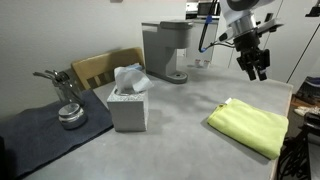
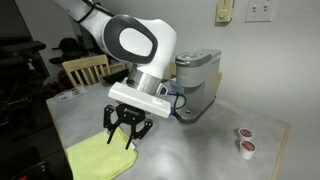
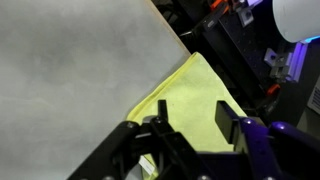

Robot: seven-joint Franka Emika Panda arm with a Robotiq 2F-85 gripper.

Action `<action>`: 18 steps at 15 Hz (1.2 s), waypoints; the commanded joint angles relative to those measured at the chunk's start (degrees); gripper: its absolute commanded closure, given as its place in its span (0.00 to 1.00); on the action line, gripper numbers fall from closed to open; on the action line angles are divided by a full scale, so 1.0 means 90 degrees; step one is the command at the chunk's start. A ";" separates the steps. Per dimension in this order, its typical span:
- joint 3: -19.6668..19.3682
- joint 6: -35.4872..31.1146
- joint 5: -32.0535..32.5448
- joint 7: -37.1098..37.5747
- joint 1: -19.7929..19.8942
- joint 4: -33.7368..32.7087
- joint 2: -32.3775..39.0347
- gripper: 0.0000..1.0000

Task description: Fold the towel once

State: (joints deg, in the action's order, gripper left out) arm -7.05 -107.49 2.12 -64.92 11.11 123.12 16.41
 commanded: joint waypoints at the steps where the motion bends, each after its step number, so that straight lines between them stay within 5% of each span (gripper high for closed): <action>1: 0.0037 0.0466 0.0253 -0.0290 0.0110 -0.0522 0.0203 0.14; 3: 0.0031 0.1063 0.0286 -0.0167 0.0084 -0.0742 0.0056 0.00; 12: -0.0007 0.3520 0.0142 0.0973 0.0016 -0.1976 -0.0488 0.00; 18: 0.0002 0.3359 -0.0402 0.2752 -0.0057 -0.1881 -0.0954 0.00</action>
State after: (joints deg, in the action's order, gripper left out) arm -7.04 -75.28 1.14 -47.19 10.94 104.69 10.33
